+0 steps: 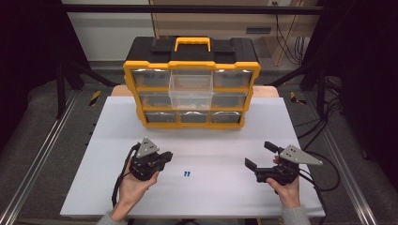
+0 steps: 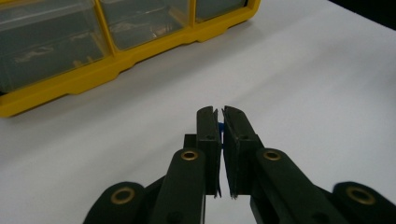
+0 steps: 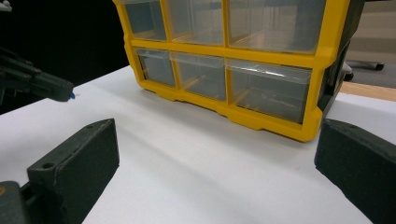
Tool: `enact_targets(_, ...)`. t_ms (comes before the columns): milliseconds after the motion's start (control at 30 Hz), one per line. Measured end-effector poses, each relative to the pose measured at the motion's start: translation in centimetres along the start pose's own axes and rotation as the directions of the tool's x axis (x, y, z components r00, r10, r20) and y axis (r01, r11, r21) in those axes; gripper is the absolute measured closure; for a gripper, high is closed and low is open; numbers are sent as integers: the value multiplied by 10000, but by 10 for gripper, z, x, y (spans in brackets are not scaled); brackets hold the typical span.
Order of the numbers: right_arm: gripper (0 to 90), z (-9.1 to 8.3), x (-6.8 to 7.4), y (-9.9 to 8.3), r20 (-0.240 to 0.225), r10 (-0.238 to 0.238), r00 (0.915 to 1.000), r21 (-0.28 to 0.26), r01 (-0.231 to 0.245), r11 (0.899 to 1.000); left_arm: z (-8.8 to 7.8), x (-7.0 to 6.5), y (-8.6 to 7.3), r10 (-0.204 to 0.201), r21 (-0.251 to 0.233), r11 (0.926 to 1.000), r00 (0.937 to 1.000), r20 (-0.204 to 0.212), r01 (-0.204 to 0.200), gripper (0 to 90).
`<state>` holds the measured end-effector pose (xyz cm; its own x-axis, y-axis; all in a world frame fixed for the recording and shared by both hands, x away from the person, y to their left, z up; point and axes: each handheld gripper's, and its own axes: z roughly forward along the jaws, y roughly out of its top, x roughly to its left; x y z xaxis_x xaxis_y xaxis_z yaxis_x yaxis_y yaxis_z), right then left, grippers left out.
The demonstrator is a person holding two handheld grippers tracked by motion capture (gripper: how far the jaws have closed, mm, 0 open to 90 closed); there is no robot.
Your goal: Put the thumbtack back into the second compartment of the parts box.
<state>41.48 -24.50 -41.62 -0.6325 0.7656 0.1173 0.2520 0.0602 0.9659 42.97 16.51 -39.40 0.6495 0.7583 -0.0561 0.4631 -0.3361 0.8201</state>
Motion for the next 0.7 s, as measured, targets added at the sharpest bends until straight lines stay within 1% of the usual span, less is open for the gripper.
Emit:
enact_targets(267, 6, 1, 0, -1, -32, -90, 10000, 12, 90, 10000, -7, 1, 15, 148, -236, 9996, 9999, 69, -146, 849)
enact_targets(533, 5, 1, 0, 0, -8, -28, 10000, 17, 28, 10000, -12, 2, 30, 393, -254, 9989, 9992, 64, -391, 849)
enact_targets(700, 5, 1, 0, -1, -16, -109, 9999, -3, 109, 9999, -17, 4, 38, 473, -290, 9985, 9988, 85, -471, 849)
